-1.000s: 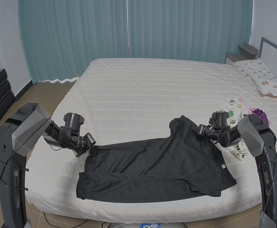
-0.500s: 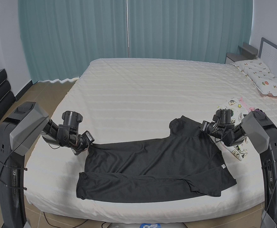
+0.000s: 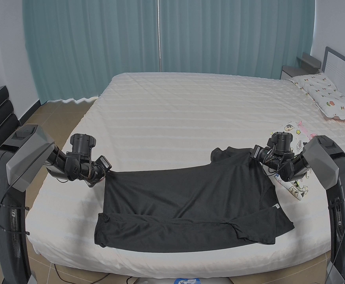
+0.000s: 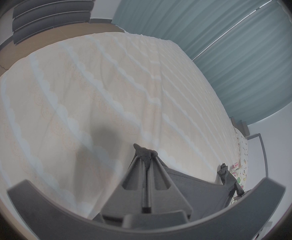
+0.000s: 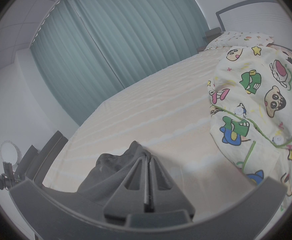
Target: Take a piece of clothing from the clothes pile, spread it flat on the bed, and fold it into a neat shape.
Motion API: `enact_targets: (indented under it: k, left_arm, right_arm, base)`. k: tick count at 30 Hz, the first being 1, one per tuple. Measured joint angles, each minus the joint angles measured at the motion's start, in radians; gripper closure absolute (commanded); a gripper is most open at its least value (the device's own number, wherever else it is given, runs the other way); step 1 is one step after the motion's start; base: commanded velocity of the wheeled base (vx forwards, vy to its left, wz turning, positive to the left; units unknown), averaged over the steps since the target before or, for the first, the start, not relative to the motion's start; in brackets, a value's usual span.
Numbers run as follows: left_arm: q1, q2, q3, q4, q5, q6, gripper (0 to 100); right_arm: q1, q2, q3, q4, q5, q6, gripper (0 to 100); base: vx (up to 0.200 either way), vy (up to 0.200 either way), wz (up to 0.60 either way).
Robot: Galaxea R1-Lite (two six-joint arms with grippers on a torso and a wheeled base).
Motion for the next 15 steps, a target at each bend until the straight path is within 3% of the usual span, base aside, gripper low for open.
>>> enact_targets:
  k: [6,15]
  left_arm:
    - [0.001,-0.004,0.007,0.0,-0.002,0.0,100]
    - [0.001,-0.03,0.026,0.0,-0.012,-0.002,100]
  right_arm:
    - [-0.006,-0.029,0.007,-0.023,-0.001,0.046,100]
    - [-0.022,-0.071,0.055,-0.029,0.006,0.049,100]
  base:
    - [0.0,0.0,0.0]
    - [0.0,0.0,0.0]
